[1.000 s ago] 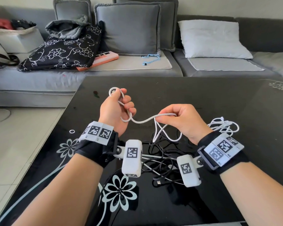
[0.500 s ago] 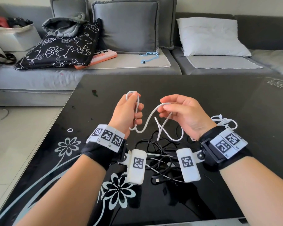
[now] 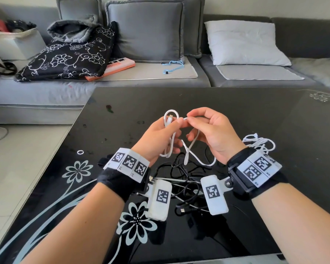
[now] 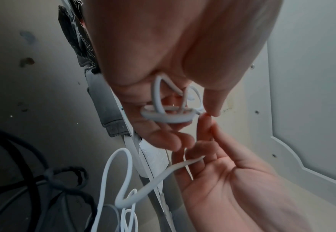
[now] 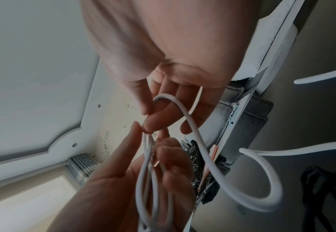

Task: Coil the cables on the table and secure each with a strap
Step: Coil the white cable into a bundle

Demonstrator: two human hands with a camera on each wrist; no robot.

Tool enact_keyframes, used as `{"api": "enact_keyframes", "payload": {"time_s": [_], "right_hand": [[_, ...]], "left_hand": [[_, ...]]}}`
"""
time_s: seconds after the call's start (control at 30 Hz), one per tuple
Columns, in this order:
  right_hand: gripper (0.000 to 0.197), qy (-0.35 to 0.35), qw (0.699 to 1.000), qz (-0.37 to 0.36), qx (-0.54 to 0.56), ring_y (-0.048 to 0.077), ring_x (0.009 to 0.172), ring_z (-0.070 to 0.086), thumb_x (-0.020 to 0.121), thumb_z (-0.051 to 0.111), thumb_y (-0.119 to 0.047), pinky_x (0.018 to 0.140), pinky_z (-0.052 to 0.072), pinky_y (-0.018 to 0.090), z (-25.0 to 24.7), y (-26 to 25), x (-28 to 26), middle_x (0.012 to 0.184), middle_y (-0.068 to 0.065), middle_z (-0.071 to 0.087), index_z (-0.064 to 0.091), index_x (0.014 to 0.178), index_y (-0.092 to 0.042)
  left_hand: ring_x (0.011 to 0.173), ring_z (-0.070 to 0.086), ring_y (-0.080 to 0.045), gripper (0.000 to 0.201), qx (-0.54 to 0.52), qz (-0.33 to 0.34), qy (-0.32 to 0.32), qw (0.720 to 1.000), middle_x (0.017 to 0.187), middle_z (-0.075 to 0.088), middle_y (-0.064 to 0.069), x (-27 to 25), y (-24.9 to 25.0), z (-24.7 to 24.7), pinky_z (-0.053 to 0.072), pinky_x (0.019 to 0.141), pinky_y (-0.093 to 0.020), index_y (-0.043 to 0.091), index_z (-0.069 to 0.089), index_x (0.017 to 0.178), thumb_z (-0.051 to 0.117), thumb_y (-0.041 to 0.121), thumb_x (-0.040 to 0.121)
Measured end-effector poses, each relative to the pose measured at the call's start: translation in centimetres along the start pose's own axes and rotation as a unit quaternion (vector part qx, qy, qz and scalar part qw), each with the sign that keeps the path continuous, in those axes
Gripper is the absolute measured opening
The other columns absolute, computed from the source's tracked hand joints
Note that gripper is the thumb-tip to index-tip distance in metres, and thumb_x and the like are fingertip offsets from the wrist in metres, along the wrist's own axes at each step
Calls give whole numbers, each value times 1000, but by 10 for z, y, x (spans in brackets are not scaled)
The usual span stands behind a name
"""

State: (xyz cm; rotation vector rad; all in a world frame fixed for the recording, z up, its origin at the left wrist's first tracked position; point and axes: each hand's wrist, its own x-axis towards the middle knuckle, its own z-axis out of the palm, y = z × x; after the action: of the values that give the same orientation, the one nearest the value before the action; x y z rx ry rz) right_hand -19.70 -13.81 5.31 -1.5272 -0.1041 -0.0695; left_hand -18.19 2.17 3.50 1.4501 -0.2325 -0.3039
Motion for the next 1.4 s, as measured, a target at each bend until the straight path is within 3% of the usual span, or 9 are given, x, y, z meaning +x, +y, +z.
{"api": "enact_keyframes", "payload": {"time_s": [0.13, 0.37, 0.57, 0.8, 0.93, 1.03, 1.2, 1.3, 1.4], "right_hand": [[9, 1, 1000, -2, 5, 21, 57, 56, 97, 56, -3, 62, 52, 30, 0, 0, 1, 83, 2, 74, 60, 101, -10], [9, 30, 999, -5, 19, 16, 62, 64, 92, 65, -1, 67, 57, 32, -4, 4, 4, 83, 7, 73, 63, 97, -8], [17, 22, 998, -7, 62, 16, 64, 64, 85, 69, 7, 68, 56, 29, -8, 2, 4, 77, 8, 66, 65, 96, -5], [16, 56, 997, -33, 43, 20, 64, 65, 82, 71, 9, 71, 57, 32, -5, 5, 6, 70, 5, 65, 65, 92, -2], [15, 80, 995, -35, 41, 19, 62, 64, 82, 70, 10, 70, 58, 33, -6, 8, 8, 70, 8, 64, 64, 91, -1], [14, 88, 995, -31, 38, 18, 62, 64, 83, 70, 9, 72, 60, 34, -5, 9, 8, 71, 8, 62, 64, 90, -2], [12, 84, 996, -23, 37, 20, 67, 65, 85, 68, 9, 77, 60, 35, -3, 11, 7, 74, 9, 63, 64, 91, -1], [13, 80, 996, -19, 36, 25, 77, 68, 85, 68, 8, 85, 59, 40, -3, 13, 8, 77, 9, 65, 66, 90, -4], [13, 79, 997, -16, 11, 27, 86, 68, 85, 68, 6, 93, 57, 46, -3, 16, 9, 88, 11, 67, 67, 92, -4]], "left_hand": [[52, 53, -15, 33, 4, 3, -18, 1000, 69, 53, 1, -2, 0, 1, 45, 45, -26, 7, 56, 116, 56, 35, 99], [45, 32, -11, 23, -11, -47, -15, 999, 63, 44, 3, -1, -1, 4, 24, 40, -19, 18, 48, 107, 45, 40, 104], [46, 38, -12, 23, 20, -40, 19, 999, 63, 52, 2, 0, -3, -1, 27, 39, -20, 16, 57, 100, 41, 32, 105], [52, 44, -21, 43, 87, -65, -33, 994, 67, 57, -2, -4, -3, 7, 35, 44, -25, 19, 59, 104, 35, 54, 103], [47, 47, -11, 35, 109, -58, -66, 990, 69, 58, 0, -6, -1, 8, 36, 41, -16, 6, 55, 116, 48, 37, 103], [49, 50, -11, 17, 118, -41, -66, 990, 72, 58, -2, -6, -3, 8, 36, 41, -15, 8, 54, 103, 54, 25, 102], [60, 56, -14, 11, 89, -47, -36, 994, 71, 62, 0, -1, -8, 8, 46, 53, -25, 9, 59, 95, 55, 18, 100], [79, 67, -21, 15, 44, -57, -18, 997, 88, 70, -7, 1, -9, 9, 54, 63, -27, 11, 61, 96, 49, 18, 102], [101, 72, -29, 18, 6, -64, -13, 998, 108, 74, -15, 1, -11, 10, 56, 86, -40, 12, 61, 96, 46, 19, 104]]}}
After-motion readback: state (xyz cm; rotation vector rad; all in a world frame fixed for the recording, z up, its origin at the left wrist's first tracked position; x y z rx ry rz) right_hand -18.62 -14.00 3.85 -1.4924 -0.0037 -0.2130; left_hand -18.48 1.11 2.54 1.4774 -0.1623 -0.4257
